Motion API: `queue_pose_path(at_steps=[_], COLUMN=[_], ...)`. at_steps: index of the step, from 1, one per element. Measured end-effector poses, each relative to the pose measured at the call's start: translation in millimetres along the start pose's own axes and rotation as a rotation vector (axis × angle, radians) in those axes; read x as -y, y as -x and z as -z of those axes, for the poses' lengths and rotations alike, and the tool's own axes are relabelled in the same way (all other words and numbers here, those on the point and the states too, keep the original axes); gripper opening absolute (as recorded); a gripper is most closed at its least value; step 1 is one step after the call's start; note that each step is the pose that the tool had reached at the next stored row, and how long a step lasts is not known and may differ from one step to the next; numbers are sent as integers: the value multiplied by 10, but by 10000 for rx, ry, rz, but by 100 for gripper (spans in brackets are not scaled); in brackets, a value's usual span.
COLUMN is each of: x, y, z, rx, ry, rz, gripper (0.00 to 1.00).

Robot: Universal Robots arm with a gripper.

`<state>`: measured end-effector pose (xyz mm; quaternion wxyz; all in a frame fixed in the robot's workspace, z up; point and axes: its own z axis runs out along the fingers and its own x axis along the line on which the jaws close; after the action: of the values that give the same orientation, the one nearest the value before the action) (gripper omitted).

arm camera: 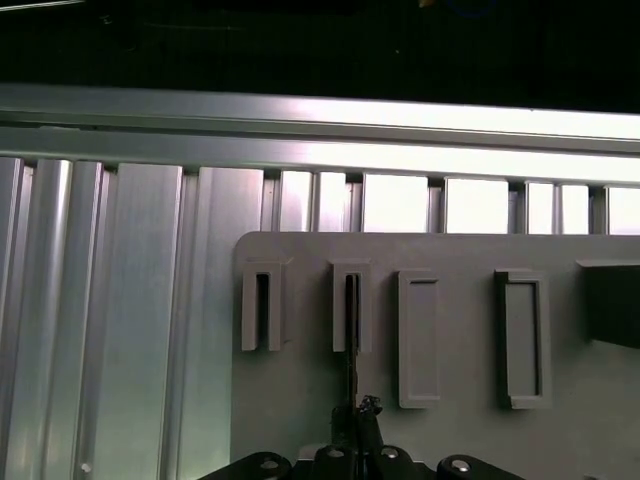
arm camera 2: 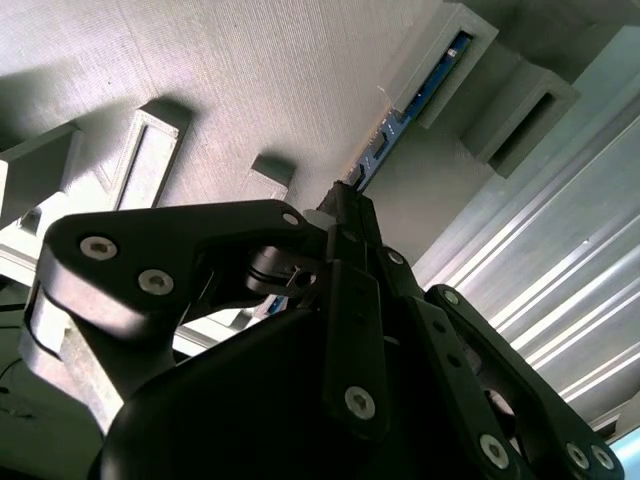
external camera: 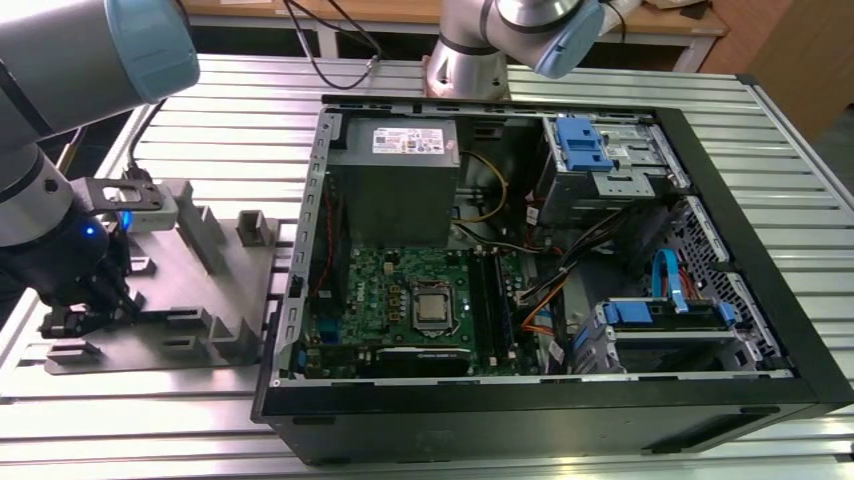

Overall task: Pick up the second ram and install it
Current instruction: 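Pick up the second ram and move it above second insertion slot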

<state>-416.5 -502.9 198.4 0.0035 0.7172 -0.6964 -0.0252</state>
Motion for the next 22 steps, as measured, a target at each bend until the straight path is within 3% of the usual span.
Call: queue_pose_path(at_steps=[22], x=[-14], y=[11], z=[343], rx=[-1], ry=[1], rz=[1], gripper=[9])
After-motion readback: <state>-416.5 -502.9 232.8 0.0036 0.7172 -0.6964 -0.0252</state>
